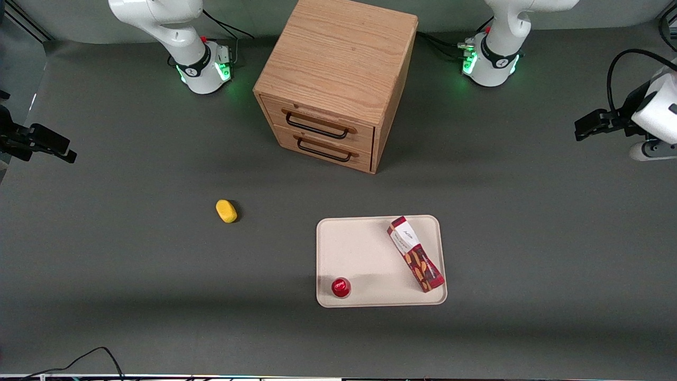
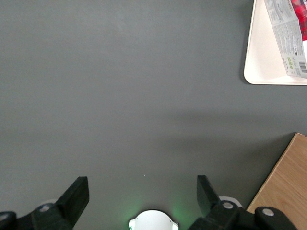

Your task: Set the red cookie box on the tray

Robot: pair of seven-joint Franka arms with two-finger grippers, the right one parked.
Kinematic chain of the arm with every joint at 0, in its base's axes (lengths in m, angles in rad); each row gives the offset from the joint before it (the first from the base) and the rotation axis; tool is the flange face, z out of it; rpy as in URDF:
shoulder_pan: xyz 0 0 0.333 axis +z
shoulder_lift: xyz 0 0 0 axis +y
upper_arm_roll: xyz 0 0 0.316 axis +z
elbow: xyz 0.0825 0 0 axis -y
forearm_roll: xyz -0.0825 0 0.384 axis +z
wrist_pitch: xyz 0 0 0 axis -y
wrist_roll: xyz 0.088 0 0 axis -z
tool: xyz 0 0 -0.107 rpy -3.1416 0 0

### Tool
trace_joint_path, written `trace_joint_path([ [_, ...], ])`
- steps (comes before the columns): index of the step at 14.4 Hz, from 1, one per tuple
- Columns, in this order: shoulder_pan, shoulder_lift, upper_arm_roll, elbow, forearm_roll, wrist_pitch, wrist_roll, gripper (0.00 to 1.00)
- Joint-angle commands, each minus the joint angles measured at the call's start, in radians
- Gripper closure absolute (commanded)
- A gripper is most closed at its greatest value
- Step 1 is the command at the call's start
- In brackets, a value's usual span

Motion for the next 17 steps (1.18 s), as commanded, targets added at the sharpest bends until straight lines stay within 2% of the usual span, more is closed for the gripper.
trace_joint_path([
  [1, -0.016, 0.055, -0.005, 0.044, -0.024, -0.021, 0.015, 0.0],
  [7, -0.019, 0.061, -0.007, 0.049, -0.031, -0.02, 0.015, 0.0],
  [9, -0.021, 0.067, -0.023, 0.052, -0.081, -0.013, -0.019, 0.0],
  [11, -0.021, 0.142, -0.059, 0.107, -0.124, -0.001, -0.144, 0.0],
  [14, -0.022, 0.23, -0.132, 0.141, -0.124, 0.086, -0.258, 0.0],
  [17, -0.041, 0.253, -0.16, 0.144, -0.12, 0.128, -0.347, 0.0],
])
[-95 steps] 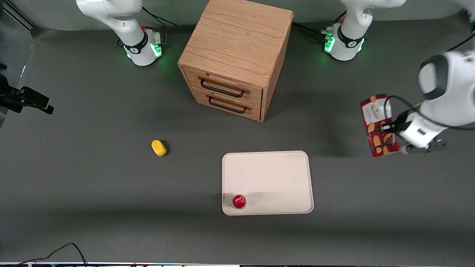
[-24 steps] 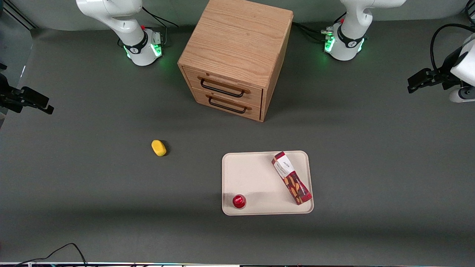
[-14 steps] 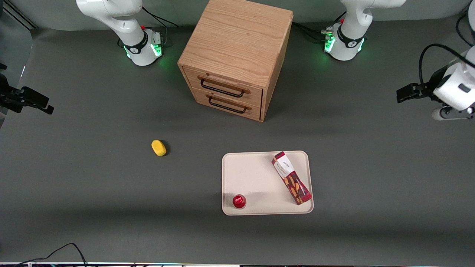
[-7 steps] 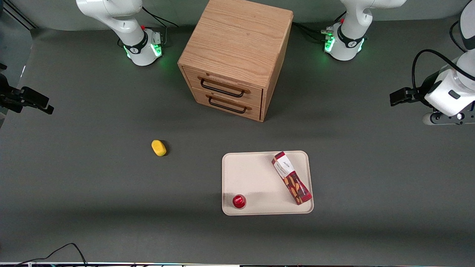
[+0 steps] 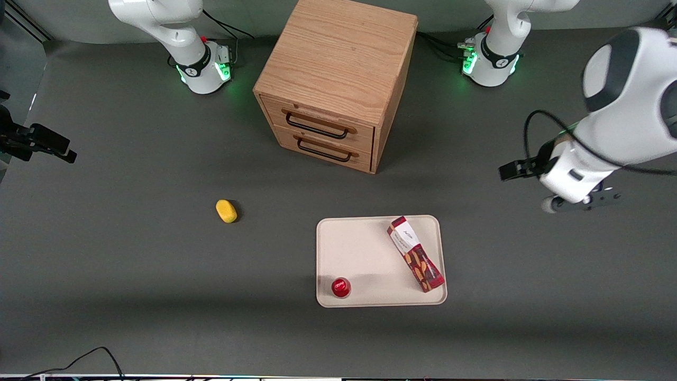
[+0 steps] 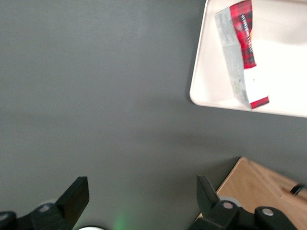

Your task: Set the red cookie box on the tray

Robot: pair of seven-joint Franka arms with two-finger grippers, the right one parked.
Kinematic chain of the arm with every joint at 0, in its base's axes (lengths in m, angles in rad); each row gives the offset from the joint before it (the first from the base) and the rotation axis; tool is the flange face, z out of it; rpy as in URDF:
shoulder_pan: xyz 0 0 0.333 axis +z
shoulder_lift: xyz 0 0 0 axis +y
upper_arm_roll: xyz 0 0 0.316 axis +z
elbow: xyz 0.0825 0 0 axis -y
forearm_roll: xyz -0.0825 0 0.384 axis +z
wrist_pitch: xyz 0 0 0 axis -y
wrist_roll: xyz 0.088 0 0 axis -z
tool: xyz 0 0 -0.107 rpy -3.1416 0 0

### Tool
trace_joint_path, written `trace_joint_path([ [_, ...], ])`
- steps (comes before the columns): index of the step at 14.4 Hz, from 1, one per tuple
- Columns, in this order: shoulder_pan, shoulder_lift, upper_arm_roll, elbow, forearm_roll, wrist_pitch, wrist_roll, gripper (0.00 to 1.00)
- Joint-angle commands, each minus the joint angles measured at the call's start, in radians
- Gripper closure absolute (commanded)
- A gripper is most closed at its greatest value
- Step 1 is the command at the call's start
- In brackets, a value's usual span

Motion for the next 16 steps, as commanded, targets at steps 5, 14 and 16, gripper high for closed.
trace_joint_path([
  [5, 0.004, -0.03, 0.019, 0.044, 0.014, -0.087, 0.019, 0.0],
  [14, 0.004, -0.332, 0.169, -0.138, 0.042, -0.205, 0.239, 0.0],
  [16, 0.004, -0.345, 0.183, -0.146, 0.046, -0.218, 0.241, 0.0],
])
